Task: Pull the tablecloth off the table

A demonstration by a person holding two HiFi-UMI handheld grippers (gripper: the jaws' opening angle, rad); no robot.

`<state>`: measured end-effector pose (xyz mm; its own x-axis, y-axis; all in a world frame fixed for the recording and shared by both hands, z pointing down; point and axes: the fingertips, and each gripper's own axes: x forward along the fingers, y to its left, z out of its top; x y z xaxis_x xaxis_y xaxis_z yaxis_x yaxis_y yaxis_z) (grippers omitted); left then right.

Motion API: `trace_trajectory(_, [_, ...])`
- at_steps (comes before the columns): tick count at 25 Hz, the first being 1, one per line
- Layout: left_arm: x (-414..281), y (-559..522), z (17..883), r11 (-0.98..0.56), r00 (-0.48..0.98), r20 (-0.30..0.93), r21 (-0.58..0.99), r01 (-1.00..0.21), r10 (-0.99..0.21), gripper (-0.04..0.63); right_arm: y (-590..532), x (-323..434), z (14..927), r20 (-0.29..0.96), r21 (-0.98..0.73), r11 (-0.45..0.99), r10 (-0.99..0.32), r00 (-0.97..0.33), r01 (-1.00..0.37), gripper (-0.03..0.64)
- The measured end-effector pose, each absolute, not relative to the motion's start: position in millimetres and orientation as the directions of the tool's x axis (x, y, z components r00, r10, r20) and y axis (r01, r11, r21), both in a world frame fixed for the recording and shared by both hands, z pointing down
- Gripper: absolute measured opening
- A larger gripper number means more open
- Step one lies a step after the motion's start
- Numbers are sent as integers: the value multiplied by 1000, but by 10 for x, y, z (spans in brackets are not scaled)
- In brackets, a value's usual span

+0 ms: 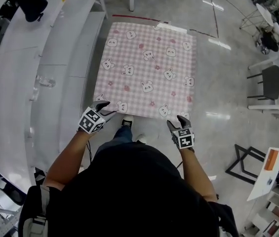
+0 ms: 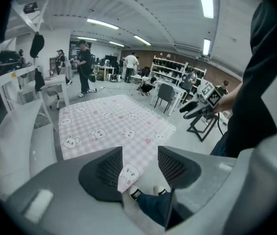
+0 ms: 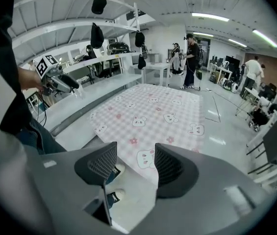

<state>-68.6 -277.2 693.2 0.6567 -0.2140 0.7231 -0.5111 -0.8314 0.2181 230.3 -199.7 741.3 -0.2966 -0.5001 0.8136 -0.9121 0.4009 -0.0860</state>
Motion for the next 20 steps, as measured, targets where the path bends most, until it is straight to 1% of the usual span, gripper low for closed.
trace_trajectory(5, [-648, -2688, 7272, -879, 604, 786, 191, -437, -130, 229, -1879, 2299, 7762, 862, -66, 440, -428, -274, -896, 273])
trace_trajectory(10, [-663, -2573, 7640, -925, 542, 838, 157, -346, -60, 236, -1833, 2253, 8007, 895, -22, 512, -373, -246, -858, 273])
trace_trajectory(17, [-808, -2477, 8112, -965, 430, 902, 85, -247, -30, 259, -1844, 2188, 8281, 916, 20, 598, -333, -226, -801, 275])
trace_trajectory(20, [-863, -2448, 8269, -976, 405, 914, 65, -208, -26, 265, -1841, 2181, 8381, 925, 37, 628, -316, -211, -777, 275])
